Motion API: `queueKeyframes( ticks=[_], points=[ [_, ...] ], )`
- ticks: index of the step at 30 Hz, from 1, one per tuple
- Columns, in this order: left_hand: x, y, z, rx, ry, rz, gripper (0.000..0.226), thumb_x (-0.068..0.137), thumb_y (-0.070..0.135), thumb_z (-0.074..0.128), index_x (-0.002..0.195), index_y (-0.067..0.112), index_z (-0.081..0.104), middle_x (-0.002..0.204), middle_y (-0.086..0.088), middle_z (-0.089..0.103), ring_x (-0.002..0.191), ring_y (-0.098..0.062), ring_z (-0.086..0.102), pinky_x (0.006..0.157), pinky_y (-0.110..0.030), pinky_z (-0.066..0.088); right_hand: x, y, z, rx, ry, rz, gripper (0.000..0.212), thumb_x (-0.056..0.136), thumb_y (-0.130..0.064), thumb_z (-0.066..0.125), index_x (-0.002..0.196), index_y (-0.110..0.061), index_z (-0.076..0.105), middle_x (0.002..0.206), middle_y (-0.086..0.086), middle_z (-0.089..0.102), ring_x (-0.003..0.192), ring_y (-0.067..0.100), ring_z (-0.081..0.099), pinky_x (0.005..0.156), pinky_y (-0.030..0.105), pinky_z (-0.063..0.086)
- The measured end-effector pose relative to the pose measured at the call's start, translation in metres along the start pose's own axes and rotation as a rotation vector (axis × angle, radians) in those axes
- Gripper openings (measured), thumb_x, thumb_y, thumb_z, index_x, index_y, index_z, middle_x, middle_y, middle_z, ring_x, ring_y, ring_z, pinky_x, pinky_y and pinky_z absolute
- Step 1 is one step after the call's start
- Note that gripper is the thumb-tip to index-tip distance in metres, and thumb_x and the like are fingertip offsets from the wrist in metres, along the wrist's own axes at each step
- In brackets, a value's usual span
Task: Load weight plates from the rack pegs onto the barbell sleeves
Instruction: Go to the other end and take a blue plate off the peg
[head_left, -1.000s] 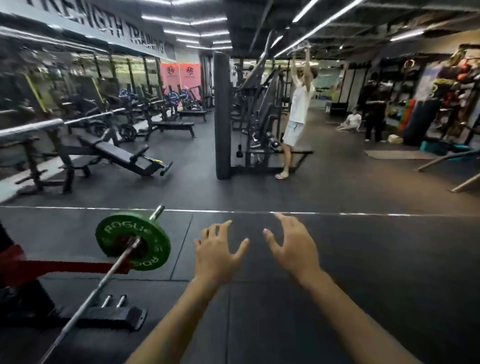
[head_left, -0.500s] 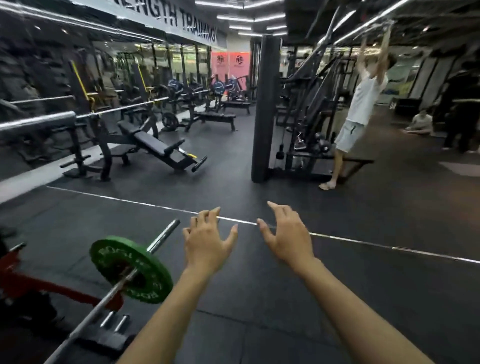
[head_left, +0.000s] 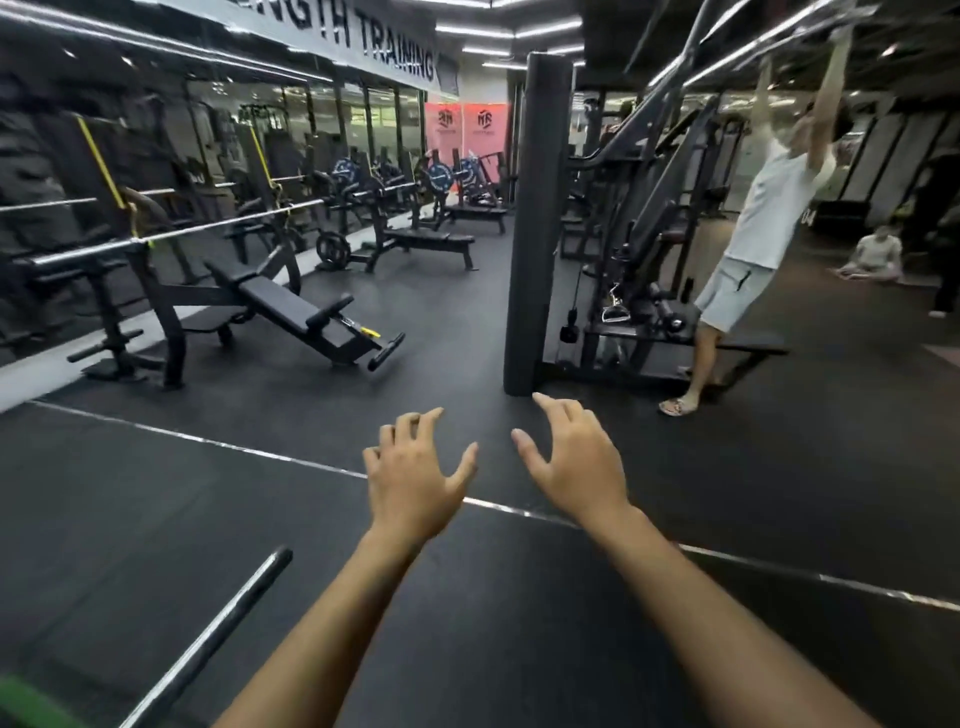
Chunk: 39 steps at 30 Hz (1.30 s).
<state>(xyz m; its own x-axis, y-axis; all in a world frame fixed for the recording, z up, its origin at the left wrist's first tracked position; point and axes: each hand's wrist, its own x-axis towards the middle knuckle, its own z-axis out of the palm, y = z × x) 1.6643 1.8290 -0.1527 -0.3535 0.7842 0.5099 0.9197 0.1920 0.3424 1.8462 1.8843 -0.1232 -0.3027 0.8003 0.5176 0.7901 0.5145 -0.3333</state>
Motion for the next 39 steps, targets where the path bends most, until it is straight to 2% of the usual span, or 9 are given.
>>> queueKeyframes(
  ticks=[4, 9, 14, 20, 26, 30, 35, 39],
  points=[
    [0.09, -0.026, 0.039, 0.072, 0.051, -0.079, 0.067, 0.085, 0.067, 0.044, 0.137, 0.026, 0.048, 0.126, 0.0, 0.053, 0.112, -0.025, 0.047, 0.087, -0.042, 0.038, 0.108, 0.012, 0.057, 0.073, -0.06, -0.058, 0.056, 0.093, -0.049, 0.05, 0.139, -0.018, 0.046, 0.129, 0.001, 0.054, 0.117, 0.023, 0.049, 0.093, 0.038, 0.045],
    [0.187, -0.087, 0.055, 0.166, 0.167, -0.247, 0.075, 0.08, 0.071, 0.032, 0.135, 0.024, 0.053, 0.122, 0.0, 0.056, 0.108, -0.026, 0.05, 0.085, -0.044, 0.041, 0.229, -0.016, 0.134, 0.18, -0.132, -0.203, 0.055, 0.094, -0.05, 0.049, 0.14, -0.019, 0.045, 0.13, -0.001, 0.052, 0.117, 0.021, 0.048, 0.093, 0.035, 0.042],
    [0.272, -0.157, 0.094, 0.242, 0.168, -0.359, 0.066, 0.086, 0.067, 0.048, 0.138, 0.027, 0.049, 0.125, 0.004, 0.053, 0.111, -0.021, 0.047, 0.088, -0.041, 0.039, 0.328, -0.045, 0.227, 0.294, -0.149, -0.291, 0.055, 0.093, -0.049, 0.051, 0.139, -0.019, 0.046, 0.128, -0.003, 0.053, 0.118, 0.02, 0.048, 0.092, 0.036, 0.045],
    [0.392, -0.237, 0.15, 0.225, 0.206, -0.466, 0.065, 0.087, 0.064, 0.051, 0.139, 0.026, 0.048, 0.128, 0.002, 0.052, 0.114, -0.022, 0.046, 0.092, -0.042, 0.039, 0.453, -0.078, 0.327, 0.294, -0.222, -0.363, 0.057, 0.093, -0.054, 0.047, 0.142, -0.024, 0.042, 0.132, -0.007, 0.049, 0.121, 0.015, 0.044, 0.093, 0.03, 0.042],
    [0.52, -0.292, 0.195, 0.259, 0.218, -0.479, 0.067, 0.086, 0.067, 0.046, 0.14, 0.027, 0.046, 0.129, 0.003, 0.051, 0.116, -0.022, 0.046, 0.093, -0.042, 0.038, 0.584, -0.093, 0.405, 0.352, -0.208, -0.401, 0.056, 0.093, -0.052, 0.05, 0.138, -0.021, 0.047, 0.13, -0.006, 0.053, 0.119, 0.016, 0.048, 0.095, 0.031, 0.044],
    [0.591, -0.338, 0.229, 0.329, 0.224, -0.516, 0.067, 0.086, 0.068, 0.044, 0.139, 0.028, 0.046, 0.127, 0.004, 0.051, 0.113, -0.021, 0.046, 0.09, -0.04, 0.038, 0.662, -0.107, 0.475, 0.353, -0.232, -0.459, 0.057, 0.094, -0.053, 0.047, 0.141, -0.022, 0.043, 0.132, -0.005, 0.05, 0.12, 0.018, 0.046, 0.093, 0.035, 0.045],
    [0.666, -0.402, 0.254, 0.395, 0.231, -0.646, 0.067, 0.087, 0.068, 0.043, 0.141, 0.029, 0.044, 0.131, 0.004, 0.05, 0.117, -0.02, 0.044, 0.091, -0.039, 0.036, 0.756, -0.144, 0.563, 0.396, -0.289, -0.581, 0.059, 0.094, -0.054, 0.046, 0.142, -0.021, 0.042, 0.131, -0.003, 0.051, 0.118, 0.018, 0.047, 0.091, 0.034, 0.046],
    [0.717, -0.452, 0.241, 0.477, 0.313, -0.767, 0.067, 0.087, 0.068, 0.043, 0.141, 0.028, 0.044, 0.131, 0.002, 0.05, 0.117, -0.021, 0.044, 0.093, -0.041, 0.037, 0.825, -0.204, 0.616, 0.439, -0.327, -0.724, 0.059, 0.094, -0.055, 0.045, 0.142, -0.021, 0.042, 0.13, -0.002, 0.051, 0.116, 0.02, 0.049, 0.089, 0.034, 0.046]
  ],
)
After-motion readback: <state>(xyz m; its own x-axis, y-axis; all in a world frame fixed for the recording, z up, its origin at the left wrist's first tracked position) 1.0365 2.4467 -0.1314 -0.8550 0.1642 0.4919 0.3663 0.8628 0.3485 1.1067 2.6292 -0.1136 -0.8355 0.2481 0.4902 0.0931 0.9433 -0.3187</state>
